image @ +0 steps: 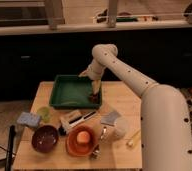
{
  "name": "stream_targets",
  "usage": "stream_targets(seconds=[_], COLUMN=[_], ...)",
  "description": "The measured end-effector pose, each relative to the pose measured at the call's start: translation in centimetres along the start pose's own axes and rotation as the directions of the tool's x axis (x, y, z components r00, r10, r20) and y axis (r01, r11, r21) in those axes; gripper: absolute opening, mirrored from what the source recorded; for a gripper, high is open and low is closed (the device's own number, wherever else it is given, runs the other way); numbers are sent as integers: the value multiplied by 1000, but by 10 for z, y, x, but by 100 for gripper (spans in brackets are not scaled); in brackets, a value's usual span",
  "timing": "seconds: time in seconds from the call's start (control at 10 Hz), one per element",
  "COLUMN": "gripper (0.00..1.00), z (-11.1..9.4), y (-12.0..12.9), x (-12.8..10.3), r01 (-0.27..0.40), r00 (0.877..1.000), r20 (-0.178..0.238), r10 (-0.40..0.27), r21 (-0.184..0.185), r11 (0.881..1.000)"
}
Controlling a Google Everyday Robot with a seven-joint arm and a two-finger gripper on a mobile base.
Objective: Place grapes in tray
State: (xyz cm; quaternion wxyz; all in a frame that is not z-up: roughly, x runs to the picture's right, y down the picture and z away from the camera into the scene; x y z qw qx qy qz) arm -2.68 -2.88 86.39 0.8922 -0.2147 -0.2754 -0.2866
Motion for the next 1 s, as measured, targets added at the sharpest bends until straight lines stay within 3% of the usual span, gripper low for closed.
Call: stream_targets(seconds=[0.6,1.0], gripper=[80,80], z=[-23,-24], y=[-6,-5], x=[-7,-7], r01=[27,29], r00=[999,999], r20=[-28,-32], r10=[-26,-29], r21=[9,8], r11=[1000,1000])
